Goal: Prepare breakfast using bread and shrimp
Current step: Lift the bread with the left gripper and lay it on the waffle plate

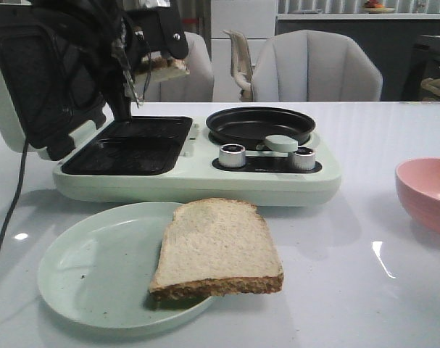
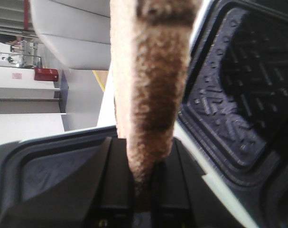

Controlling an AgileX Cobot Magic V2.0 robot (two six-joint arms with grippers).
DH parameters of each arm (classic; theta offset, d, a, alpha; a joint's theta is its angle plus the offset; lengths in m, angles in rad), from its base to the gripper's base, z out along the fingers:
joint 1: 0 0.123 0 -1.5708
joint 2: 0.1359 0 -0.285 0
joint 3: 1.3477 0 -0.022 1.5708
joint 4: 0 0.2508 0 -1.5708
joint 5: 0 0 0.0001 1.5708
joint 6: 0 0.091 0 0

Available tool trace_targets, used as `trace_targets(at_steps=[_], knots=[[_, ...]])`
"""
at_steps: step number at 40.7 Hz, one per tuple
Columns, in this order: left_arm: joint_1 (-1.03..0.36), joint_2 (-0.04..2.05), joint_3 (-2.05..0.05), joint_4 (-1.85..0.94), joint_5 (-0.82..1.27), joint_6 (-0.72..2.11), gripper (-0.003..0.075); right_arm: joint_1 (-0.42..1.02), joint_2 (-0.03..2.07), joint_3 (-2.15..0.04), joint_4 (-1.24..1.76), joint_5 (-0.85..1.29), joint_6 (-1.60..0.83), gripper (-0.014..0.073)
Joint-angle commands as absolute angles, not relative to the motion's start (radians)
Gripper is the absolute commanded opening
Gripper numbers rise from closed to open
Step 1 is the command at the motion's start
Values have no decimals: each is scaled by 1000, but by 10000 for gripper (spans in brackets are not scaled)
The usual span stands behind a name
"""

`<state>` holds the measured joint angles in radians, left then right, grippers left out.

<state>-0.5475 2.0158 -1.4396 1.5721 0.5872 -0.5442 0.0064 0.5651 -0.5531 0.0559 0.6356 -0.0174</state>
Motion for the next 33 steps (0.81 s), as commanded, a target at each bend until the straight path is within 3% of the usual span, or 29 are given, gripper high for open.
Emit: trace_targets(at_steps=[1,11,23,33], knots=[[-537,2004,-1492,1614,614,-550,100,1,575,-582,59,569,-17,454],[-510,2059,-1492,1614,624,-550,118,1,575,-582,59,569,-17,454],[-511,2061,-1492,1614,627,-550,432,1,575,-582,59,569,-17,454],[-511,1922,-1392,1552,558,-550,435,1,575,-582,59,569,-17,454]])
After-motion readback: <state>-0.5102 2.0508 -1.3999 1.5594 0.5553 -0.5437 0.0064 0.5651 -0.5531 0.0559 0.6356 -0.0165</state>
